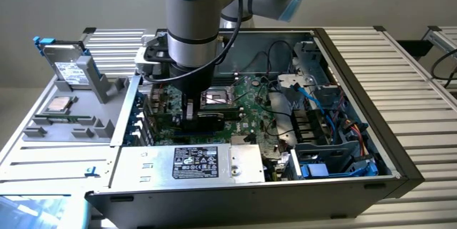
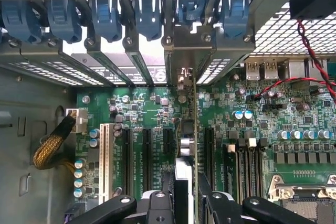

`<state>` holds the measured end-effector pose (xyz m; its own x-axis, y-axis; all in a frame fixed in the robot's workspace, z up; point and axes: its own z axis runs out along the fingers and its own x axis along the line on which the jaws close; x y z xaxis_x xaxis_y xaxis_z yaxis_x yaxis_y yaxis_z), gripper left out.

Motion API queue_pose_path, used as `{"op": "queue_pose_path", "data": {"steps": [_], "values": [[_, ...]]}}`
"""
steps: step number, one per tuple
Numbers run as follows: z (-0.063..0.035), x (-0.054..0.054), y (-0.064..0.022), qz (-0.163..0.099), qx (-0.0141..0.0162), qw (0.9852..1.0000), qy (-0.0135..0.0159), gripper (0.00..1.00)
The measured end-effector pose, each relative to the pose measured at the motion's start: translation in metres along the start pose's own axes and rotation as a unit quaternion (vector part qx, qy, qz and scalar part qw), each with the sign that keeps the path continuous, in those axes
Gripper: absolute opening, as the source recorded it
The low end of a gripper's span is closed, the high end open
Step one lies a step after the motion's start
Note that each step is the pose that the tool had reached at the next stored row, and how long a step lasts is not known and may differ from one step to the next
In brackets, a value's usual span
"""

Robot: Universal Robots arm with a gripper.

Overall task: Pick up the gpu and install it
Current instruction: 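Insert the gpu into the slot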

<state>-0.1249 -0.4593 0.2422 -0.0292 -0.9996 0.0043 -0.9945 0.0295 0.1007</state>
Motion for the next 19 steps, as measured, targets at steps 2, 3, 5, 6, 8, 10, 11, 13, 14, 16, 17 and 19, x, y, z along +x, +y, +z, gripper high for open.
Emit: {"op": "queue_pose_path", "data": {"steps": [2, 3, 5, 6, 8, 10, 11, 13, 14, 16, 17, 19], "values": [[0.0002, 0.0, -0.0002, 0.0, -0.0001, 1.0, -0.001, 0.28], [0.0002, 0.0, -0.0002, 0.0, 0.0, 1.0, -0.0015, 0.28], [0.0007, 0.0, 0.0, 0.0, 0.0, 1.0, -0.0018, 0.28], [0.0008, 0.0001, 0.0, 0.0, 0.0, 1.0, -0.002, 0.28], [0.0009, 0.0001, 0.0, 0.0, -0.0002, 1.0, -0.0023, 0.28], [0.001, 0.0001, -0.0006, 0.0, -0.0006, 1.0, -0.0025, 0.28], [0.0011, 0.0001, -0.0008, 0.0, -0.0007, 1.0, -0.0024, 0.28], [0.0012, 0.0001, -0.0015, 0.0, -0.0012, 1.0, -0.0025, 0.28], [0.0014, 0.0001, -0.0016, 0.0, -0.0014, 1.0, -0.0026, 0.28], [0.0015, 0.0001, -0.0016, 0.0, -0.0015, 1.0, -0.0026, 0.28], [0.0016, 0.0001, -0.0018, 0.0, -0.0017, 1.0, -0.0027, 0.28], [0.0015, 0.0001, -0.0036, 0.0, -0.0026, 1.0, -0.0027, 0.28]]}}
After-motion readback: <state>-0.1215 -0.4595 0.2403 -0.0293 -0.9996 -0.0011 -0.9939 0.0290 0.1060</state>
